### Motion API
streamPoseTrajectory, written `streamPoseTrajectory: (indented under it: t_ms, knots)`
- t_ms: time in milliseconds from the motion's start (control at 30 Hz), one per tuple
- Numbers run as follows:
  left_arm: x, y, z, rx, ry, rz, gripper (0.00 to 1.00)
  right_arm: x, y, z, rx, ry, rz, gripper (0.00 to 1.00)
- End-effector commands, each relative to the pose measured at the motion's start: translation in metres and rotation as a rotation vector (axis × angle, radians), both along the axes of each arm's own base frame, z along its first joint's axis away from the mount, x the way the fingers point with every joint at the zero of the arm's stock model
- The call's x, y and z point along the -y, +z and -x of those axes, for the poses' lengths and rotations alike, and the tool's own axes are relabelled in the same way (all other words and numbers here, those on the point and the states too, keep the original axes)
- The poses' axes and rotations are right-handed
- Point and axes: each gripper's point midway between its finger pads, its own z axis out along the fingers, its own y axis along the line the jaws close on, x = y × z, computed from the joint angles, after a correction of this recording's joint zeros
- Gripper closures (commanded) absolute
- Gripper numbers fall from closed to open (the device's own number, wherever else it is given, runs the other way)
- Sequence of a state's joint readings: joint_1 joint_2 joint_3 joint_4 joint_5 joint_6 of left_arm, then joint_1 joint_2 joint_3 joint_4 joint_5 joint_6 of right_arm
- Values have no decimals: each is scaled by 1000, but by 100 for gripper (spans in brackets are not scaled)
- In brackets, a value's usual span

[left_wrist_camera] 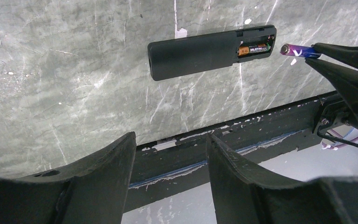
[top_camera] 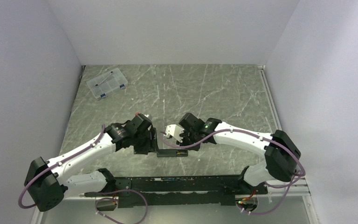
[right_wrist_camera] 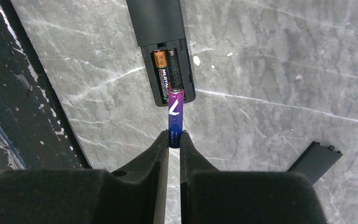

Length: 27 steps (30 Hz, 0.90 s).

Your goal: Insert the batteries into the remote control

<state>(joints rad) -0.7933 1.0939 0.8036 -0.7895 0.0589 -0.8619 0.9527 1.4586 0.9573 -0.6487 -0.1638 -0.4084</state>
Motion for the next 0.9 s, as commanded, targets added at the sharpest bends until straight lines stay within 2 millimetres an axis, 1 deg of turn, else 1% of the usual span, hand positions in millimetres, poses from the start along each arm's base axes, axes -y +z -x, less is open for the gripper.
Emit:
streamPoseTrajectory:
  t_ms: [0,367,867]
  knots:
    - [7,2,-3,1,-1,30,38,-7,2,0,-1,50,12,100]
    - [6,-2,-1,-12,-11,20,35,-10,-10,-2,-16,67,58,100]
    - [0,-1,-1,-2,0,3,33,-15,-16,-7,-17,77,69,100]
